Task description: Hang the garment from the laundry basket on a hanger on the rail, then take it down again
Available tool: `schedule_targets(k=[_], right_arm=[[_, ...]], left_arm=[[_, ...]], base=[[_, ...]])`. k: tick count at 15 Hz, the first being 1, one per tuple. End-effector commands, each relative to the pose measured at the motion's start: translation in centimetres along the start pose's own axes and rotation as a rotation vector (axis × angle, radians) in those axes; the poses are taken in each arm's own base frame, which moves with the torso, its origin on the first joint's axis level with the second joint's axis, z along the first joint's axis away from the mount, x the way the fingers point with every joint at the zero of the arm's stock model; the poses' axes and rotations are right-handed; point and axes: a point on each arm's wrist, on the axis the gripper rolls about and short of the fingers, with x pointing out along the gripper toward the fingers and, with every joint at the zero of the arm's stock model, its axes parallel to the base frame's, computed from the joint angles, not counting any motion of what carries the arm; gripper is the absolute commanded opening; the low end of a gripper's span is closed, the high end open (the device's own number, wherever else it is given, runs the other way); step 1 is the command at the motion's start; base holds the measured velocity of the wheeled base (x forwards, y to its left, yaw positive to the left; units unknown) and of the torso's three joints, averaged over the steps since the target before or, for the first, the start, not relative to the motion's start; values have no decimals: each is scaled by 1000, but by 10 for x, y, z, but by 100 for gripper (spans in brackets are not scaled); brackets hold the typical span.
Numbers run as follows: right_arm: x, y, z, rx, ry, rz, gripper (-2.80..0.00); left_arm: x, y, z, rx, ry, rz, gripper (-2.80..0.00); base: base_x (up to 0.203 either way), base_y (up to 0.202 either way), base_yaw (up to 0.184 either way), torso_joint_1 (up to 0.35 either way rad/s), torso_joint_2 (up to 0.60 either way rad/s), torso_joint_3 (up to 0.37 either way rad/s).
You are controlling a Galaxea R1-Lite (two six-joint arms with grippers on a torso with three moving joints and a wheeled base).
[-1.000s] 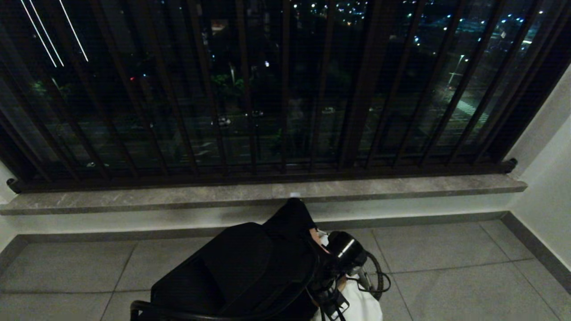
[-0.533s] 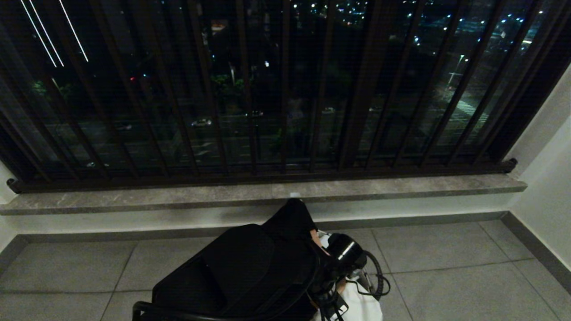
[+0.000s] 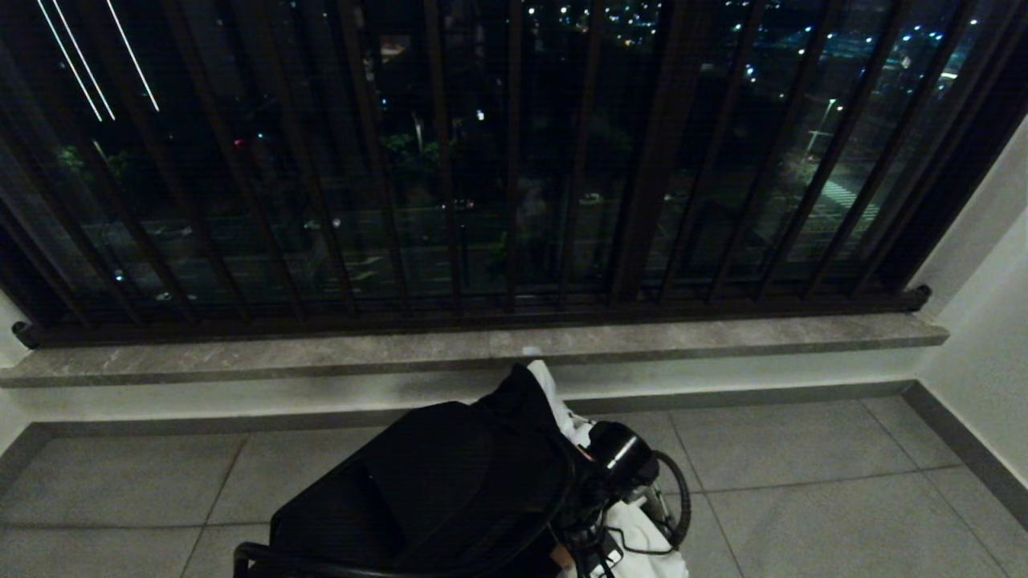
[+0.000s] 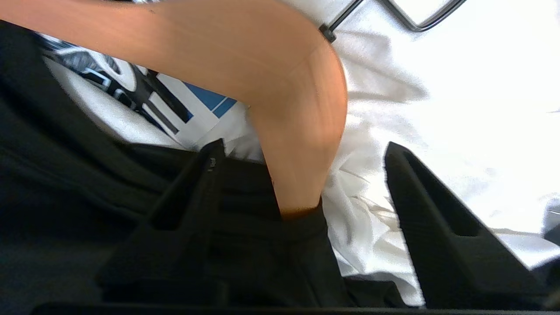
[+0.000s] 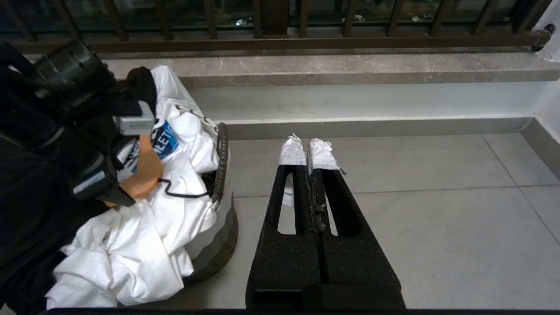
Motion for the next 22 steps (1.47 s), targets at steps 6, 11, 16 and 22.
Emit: schedule_targets(k=[6,11,16,22], right_arm=[[0,0,0,0,1,0,-280],[0,0,0,0,1,0,-280],[0,0,0,0,1,0,-280],[0,0,0,0,1,0,-280]], left_arm=[[-56,4,-1,-13,-42,1,-280],[-88,8,-18,-56,-51,5,-280],[-139,32,-54,-126,-57,51,-280],[-207,93,-121,-322,-133,199,-280]], base=[[0,0,0,0,0,0],[0,0,0,0,0,0],[0,0,0,0,0,0],[0,0,0,0,0,0]])
